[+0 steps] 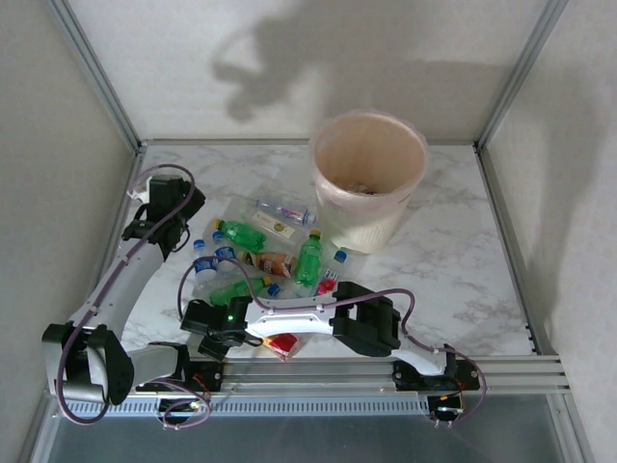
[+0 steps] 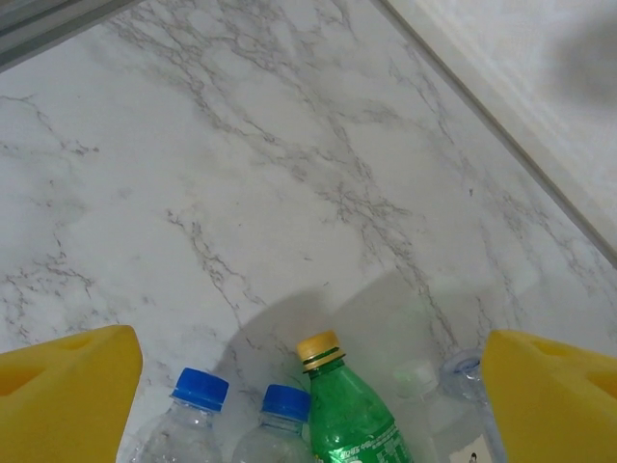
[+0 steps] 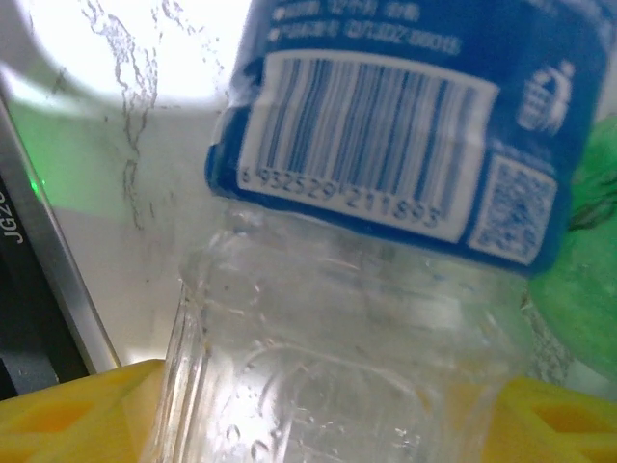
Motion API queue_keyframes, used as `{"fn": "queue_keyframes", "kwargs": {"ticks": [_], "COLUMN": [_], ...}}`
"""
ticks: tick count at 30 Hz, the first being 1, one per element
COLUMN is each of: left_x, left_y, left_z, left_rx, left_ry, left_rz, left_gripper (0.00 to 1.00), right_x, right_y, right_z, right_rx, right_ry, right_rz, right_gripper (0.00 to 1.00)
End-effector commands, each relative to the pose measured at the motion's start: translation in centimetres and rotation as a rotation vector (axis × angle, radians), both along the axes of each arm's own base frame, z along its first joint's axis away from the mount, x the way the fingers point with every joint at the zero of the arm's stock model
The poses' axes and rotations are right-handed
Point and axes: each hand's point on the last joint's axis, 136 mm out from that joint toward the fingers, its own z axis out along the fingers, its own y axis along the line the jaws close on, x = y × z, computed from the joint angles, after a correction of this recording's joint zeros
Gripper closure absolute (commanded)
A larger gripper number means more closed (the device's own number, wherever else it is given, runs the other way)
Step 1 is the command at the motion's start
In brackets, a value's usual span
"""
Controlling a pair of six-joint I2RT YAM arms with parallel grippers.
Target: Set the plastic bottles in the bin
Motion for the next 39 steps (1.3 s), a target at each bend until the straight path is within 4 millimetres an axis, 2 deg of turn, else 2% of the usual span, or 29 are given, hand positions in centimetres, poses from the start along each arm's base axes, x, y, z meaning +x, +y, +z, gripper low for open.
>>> {"fn": "queue_keyframes", "kwargs": {"ticks": [1, 5, 8, 13, 17, 22, 30, 34, 37, 39], "left_x": [-0.3, -0.5, -0.6, -0.8, -0.5, -0.2, -0.8, -0.9, -1.0, -1.0], "left_y": [0.2, 0.1, 0.3, 0.4, 0.1, -0.6, -1.3, -2.2, -3.8, -5.2], "left_z": [0.5, 0.5, 0.9, 2.6, 4.8, 7.2, 9.6, 9.1, 7.8, 6.7], "left_rx": [-0.022, -0.022, -0.010, -0.006, -0.002, -0.010, -0.058, -0.100, -0.130, -0.141], "left_ry": [-0.029, -0.029, -0.031, -0.061, -0.099, -0.137, -0.203, -0.200, -0.181, -0.161], "left_rz": [0.010, 0.008, 0.009, 0.014, -0.010, -0.059, -0.077, -0.104, -0.147, -0.192], "left_gripper": [0.10, 0.10, 0.10, 0.09, 0.09, 0.08, 0.09, 0.10, 0.11, 0.12], "right_x": [0.6, 0.9, 1.0, 1.8, 3.1, 6.3, 13.6, 17.1, 20.7, 22.6], "right_y": [0.1, 0.1, 0.0, -0.5, -2.0, -5.8, -13.4, -16.7, -20.4, -22.7], "right_z": [0.0, 1.2, 2.8, 6.9, 11.2, 16.1, 24.4, 29.4, 32.2, 33.4], "right_rx": [0.013, 0.039, 0.070, 0.144, 0.197, 0.225, 0.321, 0.399, 0.428, 0.447], "right_ry": [-0.004, -0.017, -0.033, -0.078, -0.145, -0.254, -0.430, -0.488, -0.517, -0.519], "right_rz": [-0.026, -0.046, -0.061, -0.102, -0.166, -0.295, -0.592, -0.728, -0.871, -0.936], "right_gripper": [0.32, 0.38, 0.40, 0.41, 0.42, 0.42, 0.43, 0.42, 0.43, 0.43]}}
